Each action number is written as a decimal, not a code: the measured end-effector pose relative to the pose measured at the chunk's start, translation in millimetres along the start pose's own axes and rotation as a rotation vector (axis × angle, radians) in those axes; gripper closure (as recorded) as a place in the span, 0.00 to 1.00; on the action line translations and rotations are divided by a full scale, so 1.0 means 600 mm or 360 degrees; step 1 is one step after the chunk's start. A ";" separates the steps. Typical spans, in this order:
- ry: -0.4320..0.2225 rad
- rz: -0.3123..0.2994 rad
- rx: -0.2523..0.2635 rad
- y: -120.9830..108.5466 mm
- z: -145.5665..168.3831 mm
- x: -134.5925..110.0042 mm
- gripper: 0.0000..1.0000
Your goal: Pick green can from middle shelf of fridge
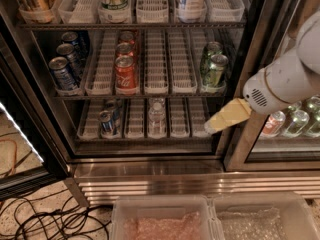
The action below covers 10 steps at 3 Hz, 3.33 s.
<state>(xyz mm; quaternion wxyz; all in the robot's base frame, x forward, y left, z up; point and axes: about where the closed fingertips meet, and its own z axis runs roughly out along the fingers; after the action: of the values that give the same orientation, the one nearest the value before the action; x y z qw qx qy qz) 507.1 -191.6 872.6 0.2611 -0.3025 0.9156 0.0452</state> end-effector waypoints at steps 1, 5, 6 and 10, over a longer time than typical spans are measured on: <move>-0.0025 0.0228 0.0046 -0.018 0.027 -0.011 0.00; -0.0170 0.0455 0.0059 -0.015 0.073 -0.039 0.00; -0.0223 0.0540 0.0078 -0.018 0.080 -0.050 0.10; -0.0318 0.0625 0.0115 -0.044 0.101 -0.081 0.19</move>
Offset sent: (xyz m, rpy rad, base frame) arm 0.0396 0.0117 -0.0296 0.1735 0.0690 -0.1745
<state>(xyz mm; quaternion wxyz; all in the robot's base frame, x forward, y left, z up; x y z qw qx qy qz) 582.9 -172.9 847.2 0.3473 -0.1029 0.9275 0.0921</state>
